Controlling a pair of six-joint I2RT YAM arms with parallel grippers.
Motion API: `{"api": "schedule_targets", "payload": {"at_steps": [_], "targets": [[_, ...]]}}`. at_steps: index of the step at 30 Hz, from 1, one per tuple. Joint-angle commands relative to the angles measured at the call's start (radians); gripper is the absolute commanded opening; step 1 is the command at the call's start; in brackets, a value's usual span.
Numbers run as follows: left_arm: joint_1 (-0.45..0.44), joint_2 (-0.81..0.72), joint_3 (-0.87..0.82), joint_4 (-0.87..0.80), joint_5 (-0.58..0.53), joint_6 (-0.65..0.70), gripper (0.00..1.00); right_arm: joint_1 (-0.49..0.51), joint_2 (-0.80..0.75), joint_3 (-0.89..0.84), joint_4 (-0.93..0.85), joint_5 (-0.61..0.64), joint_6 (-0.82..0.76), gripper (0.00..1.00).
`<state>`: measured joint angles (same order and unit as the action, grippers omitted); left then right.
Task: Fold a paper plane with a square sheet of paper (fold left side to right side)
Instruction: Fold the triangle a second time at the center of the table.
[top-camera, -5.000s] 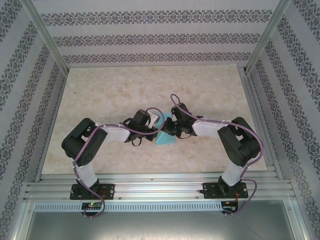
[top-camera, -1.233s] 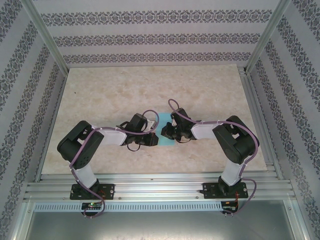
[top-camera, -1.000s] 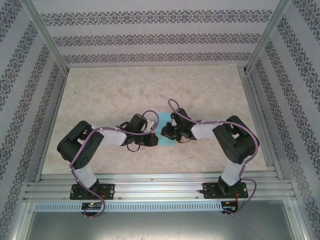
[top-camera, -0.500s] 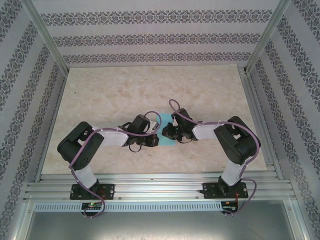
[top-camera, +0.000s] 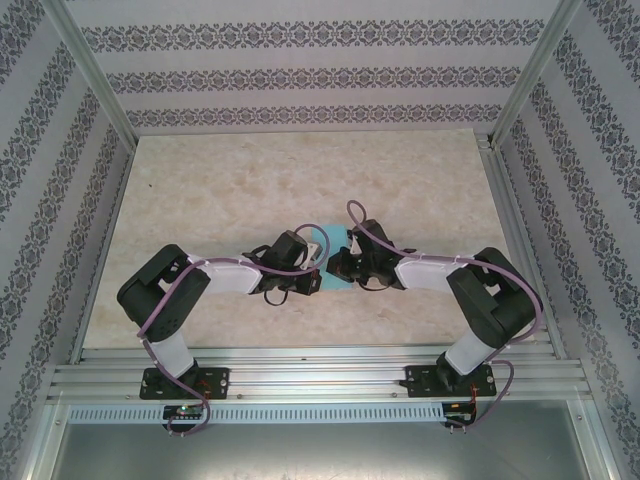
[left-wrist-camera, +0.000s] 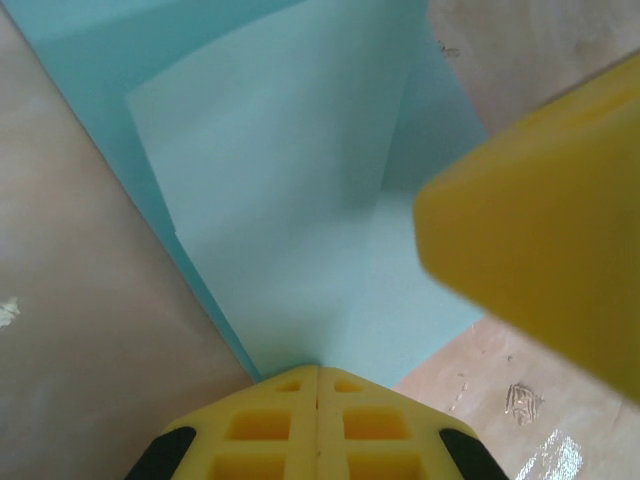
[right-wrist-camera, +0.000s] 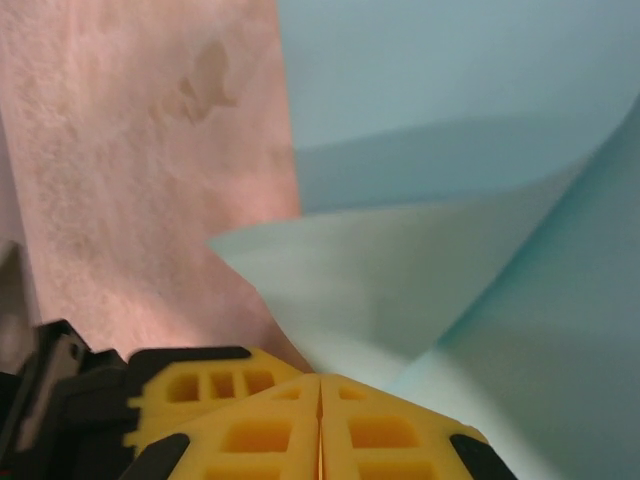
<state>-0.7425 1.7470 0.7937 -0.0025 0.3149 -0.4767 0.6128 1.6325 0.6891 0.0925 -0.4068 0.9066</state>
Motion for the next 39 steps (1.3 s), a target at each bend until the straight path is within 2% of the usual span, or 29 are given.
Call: {"api": "schedule_targets", "payload": {"at_steps": [1, 12, 22, 39], "targets": [[-0.021, 0.085, -0.041, -0.208, -0.106, 0.010, 0.04, 0.012, 0.035, -0.013, 0.073, -0.019, 0.037, 0.08], [-0.024, 0.083, -0.040, -0.213, -0.115, 0.013, 0.04, 0.013, 0.112, 0.023, 0.084, -0.017, 0.030, 0.08], [-0.024, 0.077, -0.045, -0.231, -0.129, 0.019, 0.03, -0.005, 0.131, 0.066, -0.050, 0.077, -0.060, 0.08], [-0.026, 0.049, -0.074, -0.230, -0.135, 0.015, 0.03, -0.130, 0.194, 0.167, -0.154, 0.131, -0.196, 0.08]]}}
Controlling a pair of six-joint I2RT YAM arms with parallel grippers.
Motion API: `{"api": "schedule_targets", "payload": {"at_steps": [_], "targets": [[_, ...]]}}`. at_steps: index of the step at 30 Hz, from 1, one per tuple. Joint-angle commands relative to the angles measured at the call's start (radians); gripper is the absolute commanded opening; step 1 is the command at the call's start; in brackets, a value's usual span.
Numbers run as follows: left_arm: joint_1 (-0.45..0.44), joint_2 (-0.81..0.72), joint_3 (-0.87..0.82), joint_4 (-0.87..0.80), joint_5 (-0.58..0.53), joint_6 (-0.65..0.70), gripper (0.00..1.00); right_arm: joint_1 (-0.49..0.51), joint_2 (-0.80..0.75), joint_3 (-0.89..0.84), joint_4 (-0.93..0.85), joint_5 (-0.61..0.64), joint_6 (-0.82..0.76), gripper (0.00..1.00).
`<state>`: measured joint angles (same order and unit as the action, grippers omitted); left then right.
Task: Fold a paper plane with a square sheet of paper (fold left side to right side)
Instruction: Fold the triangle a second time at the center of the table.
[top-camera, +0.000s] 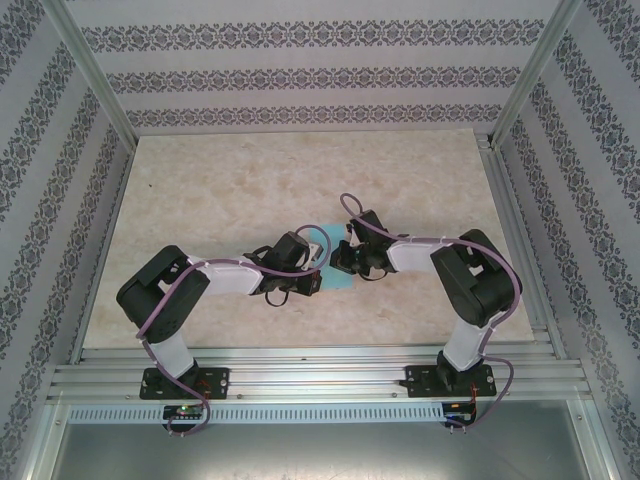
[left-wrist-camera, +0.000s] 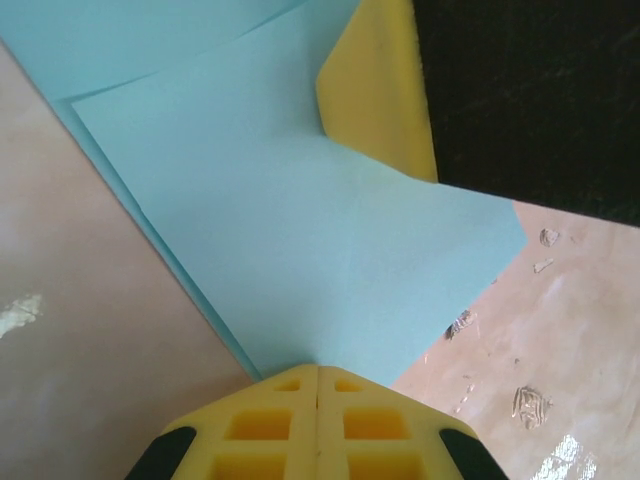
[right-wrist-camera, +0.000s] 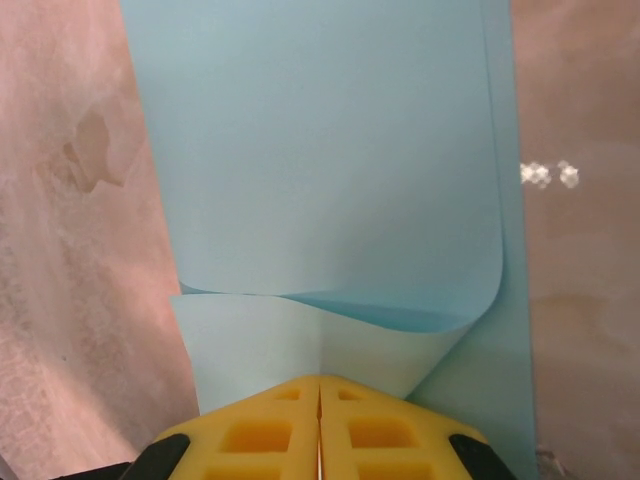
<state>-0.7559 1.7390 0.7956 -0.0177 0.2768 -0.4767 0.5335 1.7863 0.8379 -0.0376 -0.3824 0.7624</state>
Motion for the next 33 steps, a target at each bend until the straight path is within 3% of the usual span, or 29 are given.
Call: {"api": "schedule_targets", "payload": {"at_steps": [1, 14, 19, 26, 33], "targets": [[-0.013, 0.055, -0.078, -0.215, -0.097, 0.015, 0.03, -0.060, 0.043, 0.019, -0.027, 0.110, -0.059, 0.08], [-0.014, 0.050, -0.080, -0.216, -0.100, 0.013, 0.03, -0.180, 0.064, 0.071, -0.076, 0.125, -0.152, 0.09], [-0.016, 0.047, -0.082, -0.216, -0.103, 0.012, 0.03, -0.190, -0.026, 0.063, -0.086, 0.102, -0.158, 0.09], [-0.017, 0.048, -0.082, -0.213, -0.104, 0.013, 0.03, -0.126, -0.189, -0.022, -0.063, 0.048, -0.085, 0.11], [-0.019, 0.057, -0.069, -0.215, -0.103, 0.014, 0.03, -0.038, -0.107, -0.054, 0.099, -0.017, 0.049, 0.11]]}}
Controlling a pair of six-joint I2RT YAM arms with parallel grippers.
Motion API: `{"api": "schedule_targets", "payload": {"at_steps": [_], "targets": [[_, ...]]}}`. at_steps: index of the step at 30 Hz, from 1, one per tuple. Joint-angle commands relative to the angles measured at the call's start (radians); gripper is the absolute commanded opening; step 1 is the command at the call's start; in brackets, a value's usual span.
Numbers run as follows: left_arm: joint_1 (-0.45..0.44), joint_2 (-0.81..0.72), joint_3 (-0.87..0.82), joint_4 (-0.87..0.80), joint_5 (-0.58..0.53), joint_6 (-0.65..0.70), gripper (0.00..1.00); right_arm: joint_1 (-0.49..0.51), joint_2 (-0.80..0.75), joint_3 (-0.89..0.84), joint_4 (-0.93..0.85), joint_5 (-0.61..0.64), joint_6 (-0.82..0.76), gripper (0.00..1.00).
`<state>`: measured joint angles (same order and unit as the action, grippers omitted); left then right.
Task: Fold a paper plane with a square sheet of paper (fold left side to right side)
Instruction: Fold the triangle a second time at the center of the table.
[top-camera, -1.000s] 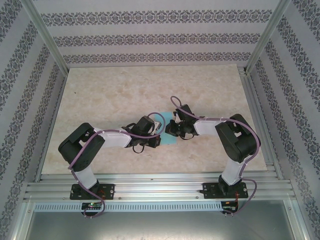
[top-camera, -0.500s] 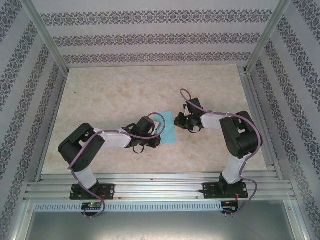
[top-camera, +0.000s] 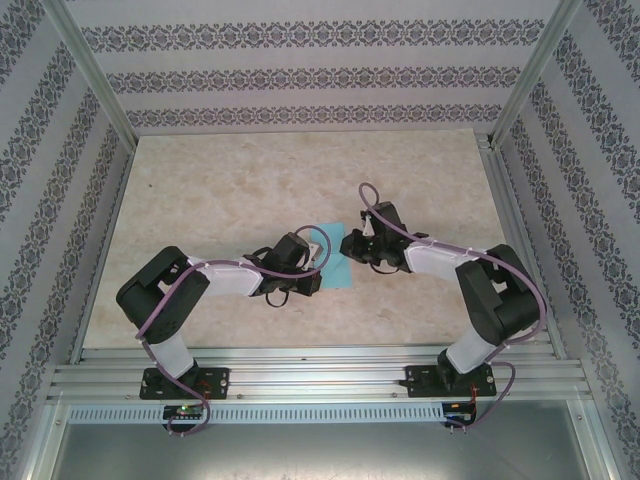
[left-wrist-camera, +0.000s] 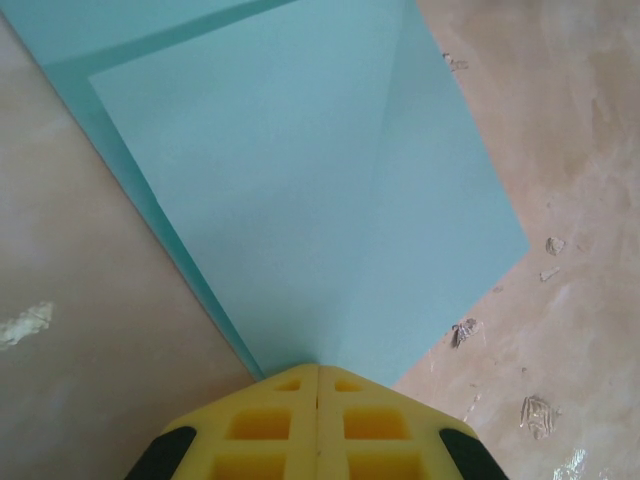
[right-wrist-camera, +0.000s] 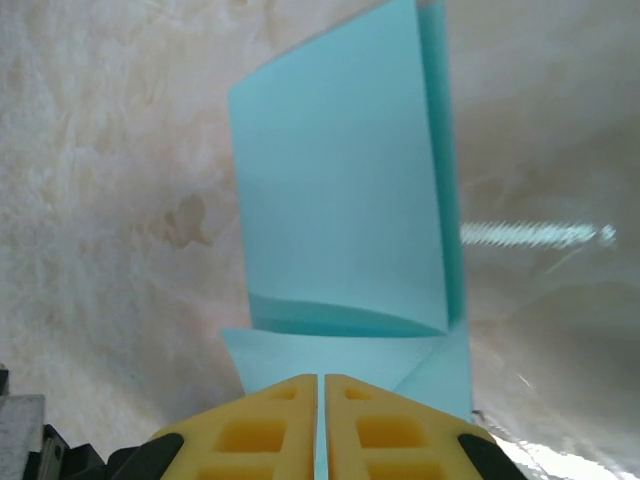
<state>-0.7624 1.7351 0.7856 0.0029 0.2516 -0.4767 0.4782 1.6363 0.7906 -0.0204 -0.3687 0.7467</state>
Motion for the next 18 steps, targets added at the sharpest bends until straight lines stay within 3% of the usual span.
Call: {"api": "schedule_targets", "payload": {"at_steps": [1, 9, 18], "targets": [[-0.012, 0.060, -0.060, -0.236, -0.079, 0.015, 0.03, 0.025, 0.056, 0.001, 0.084, -0.033, 0.068, 0.11], [-0.015, 0.058, -0.059, -0.238, -0.079, 0.015, 0.03, 0.044, 0.143, 0.015, 0.083, -0.029, 0.064, 0.11], [-0.015, 0.026, -0.088, -0.248, -0.056, 0.018, 0.03, 0.033, 0.202, 0.047, -0.109, 0.097, 0.014, 0.11]]}}
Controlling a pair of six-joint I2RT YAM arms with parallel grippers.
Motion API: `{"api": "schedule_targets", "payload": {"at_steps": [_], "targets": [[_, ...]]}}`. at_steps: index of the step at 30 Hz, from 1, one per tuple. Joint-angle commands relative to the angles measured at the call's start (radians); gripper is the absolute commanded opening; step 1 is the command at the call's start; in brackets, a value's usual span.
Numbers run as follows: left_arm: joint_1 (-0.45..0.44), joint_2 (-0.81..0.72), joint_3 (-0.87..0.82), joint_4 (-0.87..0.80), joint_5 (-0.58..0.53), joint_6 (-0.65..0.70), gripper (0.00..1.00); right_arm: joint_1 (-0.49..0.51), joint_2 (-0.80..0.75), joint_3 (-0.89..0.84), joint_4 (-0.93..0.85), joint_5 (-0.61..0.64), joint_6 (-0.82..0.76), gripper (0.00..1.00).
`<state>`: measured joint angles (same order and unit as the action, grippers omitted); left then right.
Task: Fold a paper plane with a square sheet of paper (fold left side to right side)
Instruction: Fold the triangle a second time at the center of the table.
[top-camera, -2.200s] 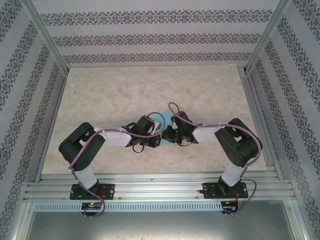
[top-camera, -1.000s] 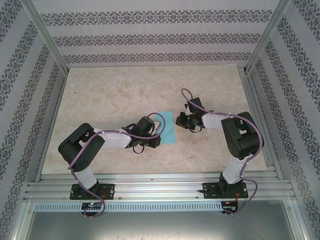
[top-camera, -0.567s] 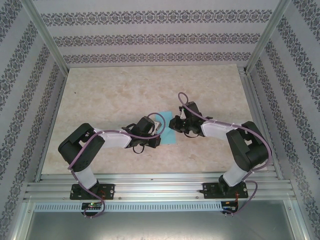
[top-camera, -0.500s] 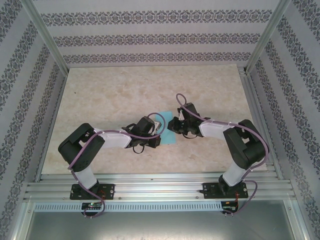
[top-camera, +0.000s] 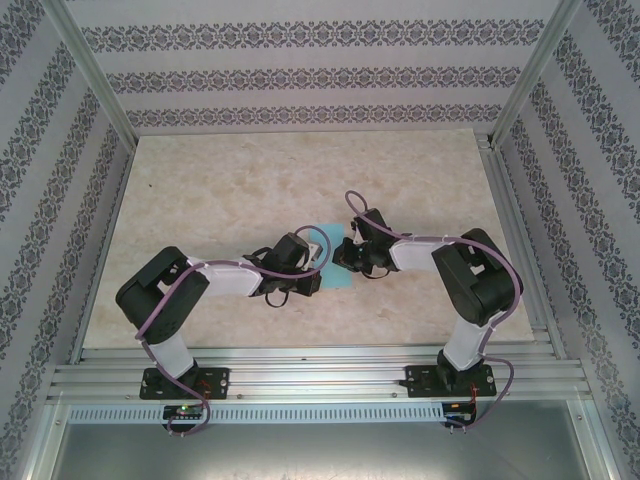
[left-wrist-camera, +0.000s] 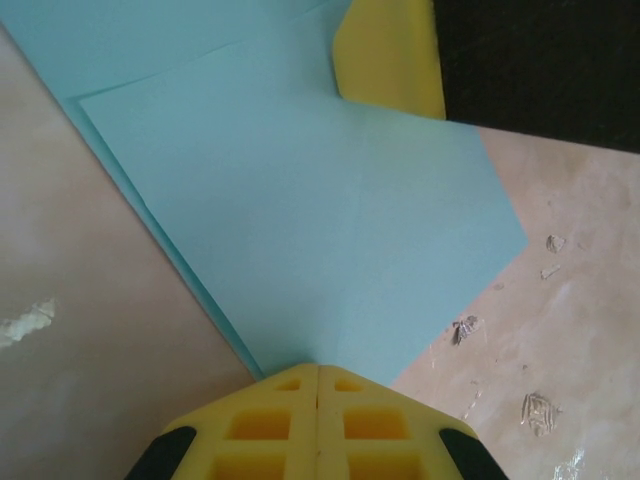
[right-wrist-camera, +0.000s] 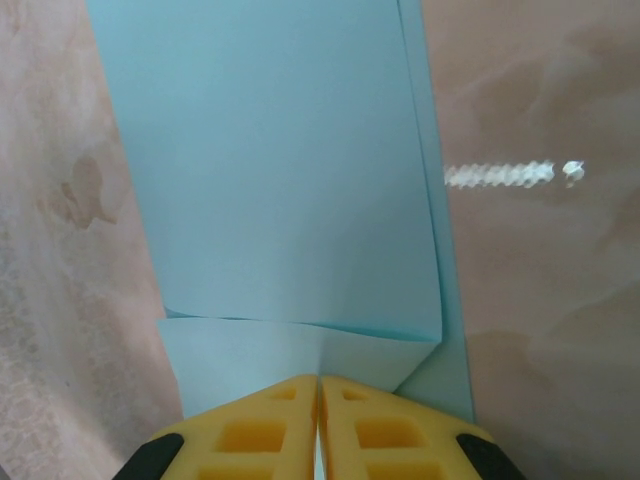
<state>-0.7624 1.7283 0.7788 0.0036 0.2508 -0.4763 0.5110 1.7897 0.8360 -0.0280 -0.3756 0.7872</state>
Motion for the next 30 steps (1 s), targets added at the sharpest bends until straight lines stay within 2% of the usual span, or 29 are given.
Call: {"api": "schedule_targets", "payload": {"at_steps": [1, 17, 23, 25, 27, 30], "targets": [[-0.016, 0.028, -0.085, -0.248, -0.053, 0.017, 0.03, -0.003, 0.053, 0.002, -0.109, 0.106, -0.027, 0.11], [-0.018, -0.046, -0.154, -0.271, -0.047, 0.007, 0.04, -0.002, 0.055, 0.009, -0.085, 0.078, -0.031, 0.11], [-0.001, -0.157, -0.128, -0.324, -0.073, -0.007, 0.03, -0.005, -0.004, 0.024, -0.029, 0.024, -0.036, 0.15], [0.033, -0.206, -0.124, -0.319, -0.042, -0.025, 0.06, -0.009, -0.044, 0.036, -0.039, 0.027, -0.044, 0.18], [0.085, -0.247, -0.121, -0.291, 0.027, -0.058, 0.17, -0.018, -0.094, 0.044, -0.056, 0.041, -0.056, 0.21], [0.155, -0.271, -0.115, -0.216, 0.139, -0.109, 0.25, -0.030, -0.158, 0.043, -0.093, 0.058, -0.074, 0.25]]}}
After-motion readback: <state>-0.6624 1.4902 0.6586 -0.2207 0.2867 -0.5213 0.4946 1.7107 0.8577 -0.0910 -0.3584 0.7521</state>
